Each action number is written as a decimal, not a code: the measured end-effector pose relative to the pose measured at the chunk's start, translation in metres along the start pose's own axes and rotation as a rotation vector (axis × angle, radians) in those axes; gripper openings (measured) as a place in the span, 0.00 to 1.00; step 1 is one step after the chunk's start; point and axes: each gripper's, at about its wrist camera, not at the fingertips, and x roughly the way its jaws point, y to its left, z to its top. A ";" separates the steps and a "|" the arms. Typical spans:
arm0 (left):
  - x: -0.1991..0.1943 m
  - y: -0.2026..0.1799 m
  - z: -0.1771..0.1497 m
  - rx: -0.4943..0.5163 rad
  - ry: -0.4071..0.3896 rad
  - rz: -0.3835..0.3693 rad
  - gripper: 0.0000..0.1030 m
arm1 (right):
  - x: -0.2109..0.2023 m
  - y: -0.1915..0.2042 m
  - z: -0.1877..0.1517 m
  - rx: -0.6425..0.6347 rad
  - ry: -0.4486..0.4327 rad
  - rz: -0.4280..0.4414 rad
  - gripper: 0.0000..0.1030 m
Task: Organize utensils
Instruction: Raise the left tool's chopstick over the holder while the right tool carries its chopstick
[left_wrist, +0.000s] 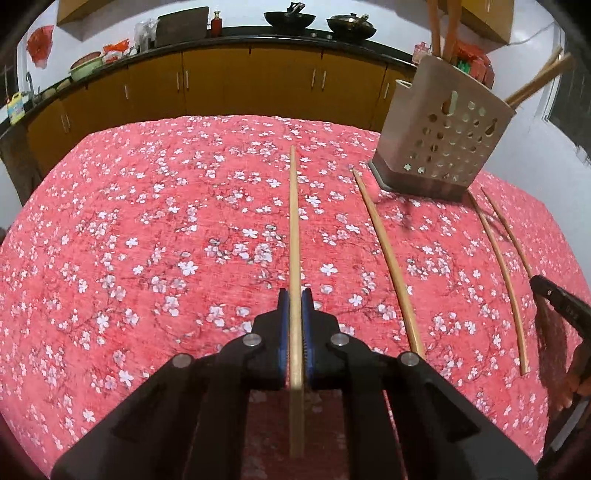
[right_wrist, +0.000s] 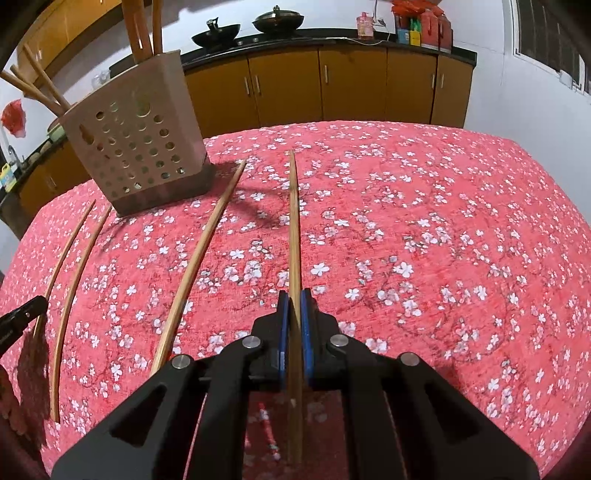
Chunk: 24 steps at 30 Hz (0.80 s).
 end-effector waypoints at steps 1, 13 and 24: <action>-0.001 0.000 0.000 -0.002 0.000 -0.002 0.09 | 0.000 0.000 0.000 0.000 0.000 0.000 0.08; -0.005 0.006 -0.004 -0.038 -0.002 -0.041 0.09 | 0.001 0.001 0.000 -0.004 0.000 -0.004 0.08; -0.013 0.000 -0.012 0.002 0.003 -0.033 0.09 | -0.001 0.002 -0.006 -0.016 0.002 0.008 0.08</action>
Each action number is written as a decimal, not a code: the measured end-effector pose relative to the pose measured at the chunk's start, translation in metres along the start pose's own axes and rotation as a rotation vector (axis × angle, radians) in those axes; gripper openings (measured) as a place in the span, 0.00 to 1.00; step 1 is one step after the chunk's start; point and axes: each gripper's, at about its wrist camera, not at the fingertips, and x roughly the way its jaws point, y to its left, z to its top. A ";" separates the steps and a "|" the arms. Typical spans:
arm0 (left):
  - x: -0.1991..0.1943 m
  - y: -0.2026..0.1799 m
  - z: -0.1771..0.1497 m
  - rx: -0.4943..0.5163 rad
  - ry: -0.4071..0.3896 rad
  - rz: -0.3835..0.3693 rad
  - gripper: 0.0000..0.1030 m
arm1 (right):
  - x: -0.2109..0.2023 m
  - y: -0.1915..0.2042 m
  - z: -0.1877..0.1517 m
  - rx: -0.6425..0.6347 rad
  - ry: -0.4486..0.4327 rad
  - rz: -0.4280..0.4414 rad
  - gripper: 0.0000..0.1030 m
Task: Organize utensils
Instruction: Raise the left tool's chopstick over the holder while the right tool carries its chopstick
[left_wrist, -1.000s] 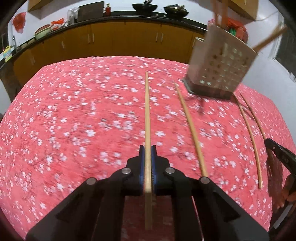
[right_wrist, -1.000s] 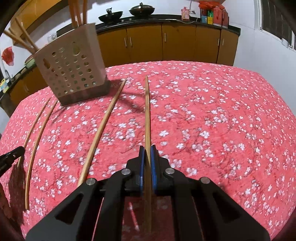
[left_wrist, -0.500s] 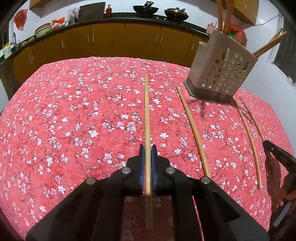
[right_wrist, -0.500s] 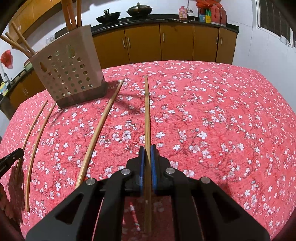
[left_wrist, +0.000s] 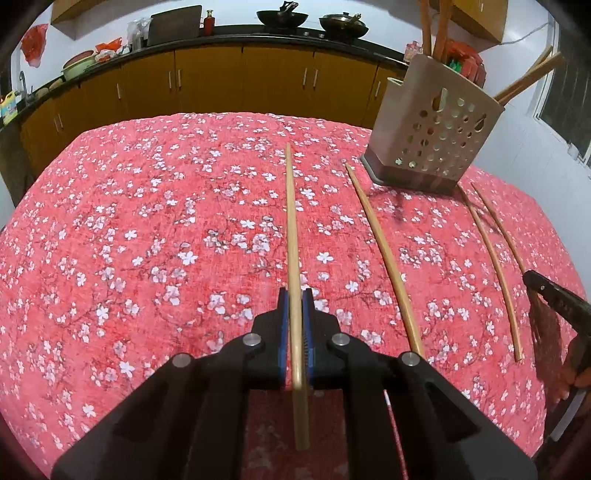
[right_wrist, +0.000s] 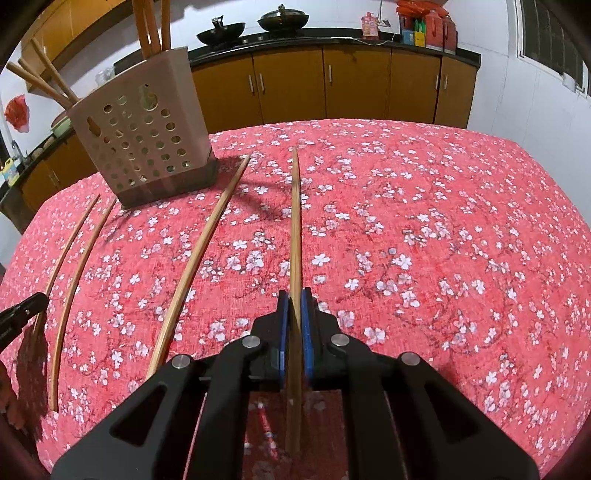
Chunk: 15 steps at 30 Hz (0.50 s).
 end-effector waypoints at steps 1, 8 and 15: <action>0.000 -0.001 0.000 0.004 0.000 0.005 0.09 | 0.000 0.000 0.000 0.001 0.000 0.001 0.08; -0.006 0.001 0.005 -0.014 0.021 -0.007 0.08 | -0.022 -0.006 0.007 0.025 -0.061 0.035 0.07; -0.042 0.005 0.023 0.002 -0.068 -0.012 0.08 | -0.060 -0.014 0.026 0.044 -0.179 0.042 0.07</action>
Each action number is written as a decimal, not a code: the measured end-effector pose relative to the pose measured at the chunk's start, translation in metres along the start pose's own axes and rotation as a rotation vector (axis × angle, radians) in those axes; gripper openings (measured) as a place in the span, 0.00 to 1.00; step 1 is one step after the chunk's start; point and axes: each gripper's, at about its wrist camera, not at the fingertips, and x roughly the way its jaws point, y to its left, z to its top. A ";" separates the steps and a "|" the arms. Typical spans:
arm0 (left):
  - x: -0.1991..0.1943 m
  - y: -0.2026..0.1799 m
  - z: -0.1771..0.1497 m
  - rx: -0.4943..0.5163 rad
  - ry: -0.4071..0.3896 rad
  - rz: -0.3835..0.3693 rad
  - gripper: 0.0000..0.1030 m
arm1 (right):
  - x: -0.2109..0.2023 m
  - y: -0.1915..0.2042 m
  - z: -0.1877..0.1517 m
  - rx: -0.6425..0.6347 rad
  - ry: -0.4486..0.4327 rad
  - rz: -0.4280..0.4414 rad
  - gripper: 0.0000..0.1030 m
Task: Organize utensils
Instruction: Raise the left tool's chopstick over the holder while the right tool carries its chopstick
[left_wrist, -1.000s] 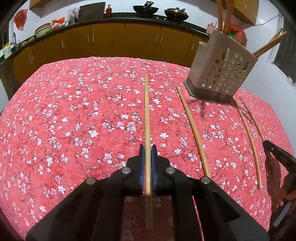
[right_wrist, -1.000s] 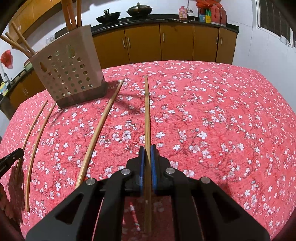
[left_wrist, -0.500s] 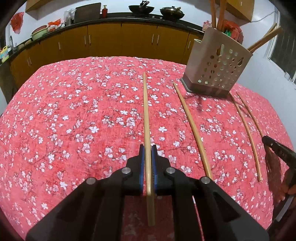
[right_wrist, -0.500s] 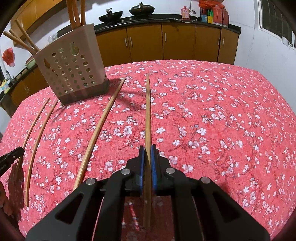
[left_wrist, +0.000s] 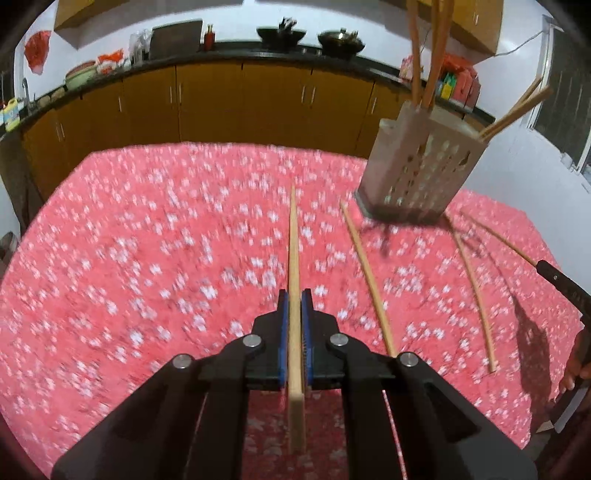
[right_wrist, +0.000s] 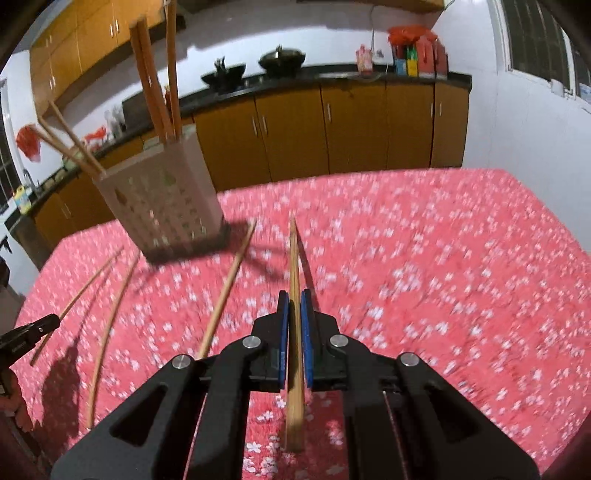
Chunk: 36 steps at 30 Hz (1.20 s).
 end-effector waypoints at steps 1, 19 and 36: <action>-0.006 0.000 0.004 0.000 -0.018 -0.001 0.08 | -0.004 0.000 0.003 0.003 -0.014 0.000 0.07; -0.075 -0.001 0.052 -0.024 -0.248 -0.031 0.08 | -0.041 0.005 0.033 0.001 -0.167 0.026 0.07; -0.125 -0.030 0.085 0.047 -0.353 -0.152 0.08 | -0.098 0.039 0.085 -0.042 -0.307 0.204 0.07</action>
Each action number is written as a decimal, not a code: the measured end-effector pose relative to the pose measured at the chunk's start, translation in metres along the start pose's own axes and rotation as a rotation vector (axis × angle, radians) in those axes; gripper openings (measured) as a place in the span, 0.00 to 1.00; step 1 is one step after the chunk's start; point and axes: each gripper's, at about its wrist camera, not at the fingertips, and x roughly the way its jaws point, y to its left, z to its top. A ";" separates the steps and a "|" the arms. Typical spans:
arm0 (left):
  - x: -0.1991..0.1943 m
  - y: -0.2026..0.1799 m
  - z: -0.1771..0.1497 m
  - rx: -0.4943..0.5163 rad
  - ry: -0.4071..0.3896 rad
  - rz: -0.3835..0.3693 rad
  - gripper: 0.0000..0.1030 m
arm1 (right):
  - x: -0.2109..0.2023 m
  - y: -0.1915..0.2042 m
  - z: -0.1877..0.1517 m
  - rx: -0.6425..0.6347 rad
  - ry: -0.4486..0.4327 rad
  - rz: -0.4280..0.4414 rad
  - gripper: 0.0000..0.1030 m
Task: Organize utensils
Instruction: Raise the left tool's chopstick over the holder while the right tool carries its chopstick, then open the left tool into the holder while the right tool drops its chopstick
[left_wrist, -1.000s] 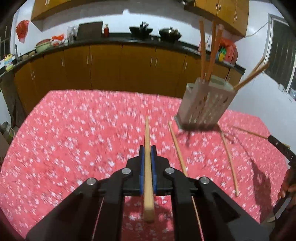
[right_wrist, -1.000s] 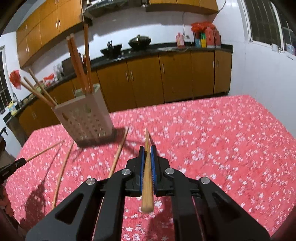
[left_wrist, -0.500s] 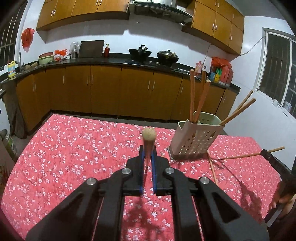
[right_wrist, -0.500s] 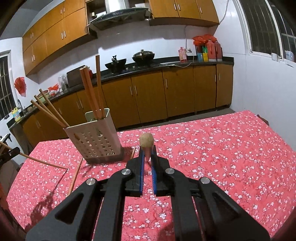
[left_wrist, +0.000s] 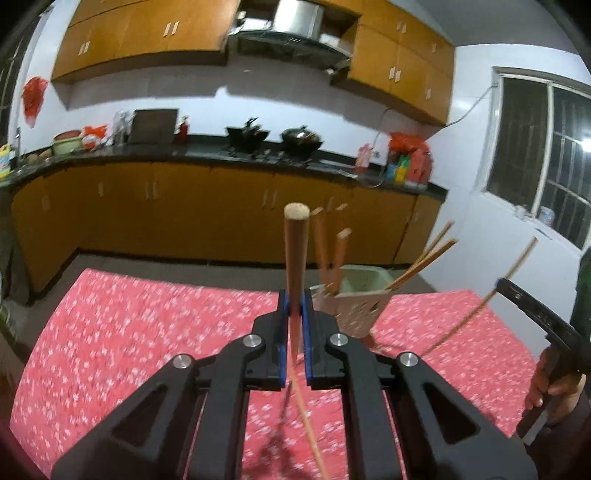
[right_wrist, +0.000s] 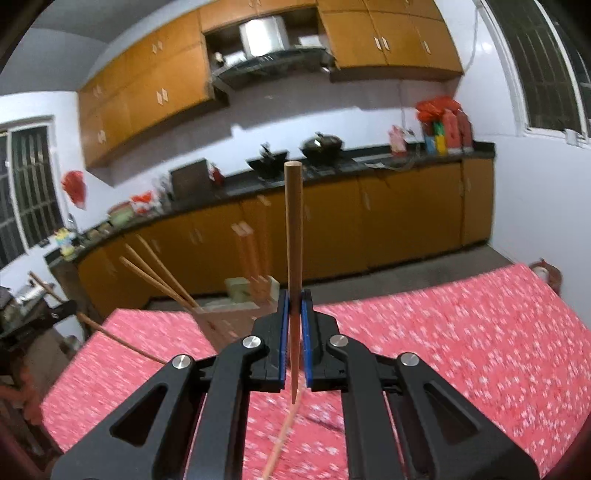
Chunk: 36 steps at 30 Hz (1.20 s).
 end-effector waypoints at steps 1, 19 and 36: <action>-0.003 -0.007 0.006 0.010 -0.010 -0.020 0.08 | -0.003 0.004 0.006 -0.003 -0.015 0.018 0.07; 0.028 -0.073 0.079 0.092 -0.150 -0.051 0.08 | 0.043 0.051 0.055 -0.073 -0.216 0.009 0.07; 0.093 -0.072 0.057 0.082 -0.070 -0.026 0.08 | 0.089 0.056 0.023 -0.105 -0.055 0.008 0.07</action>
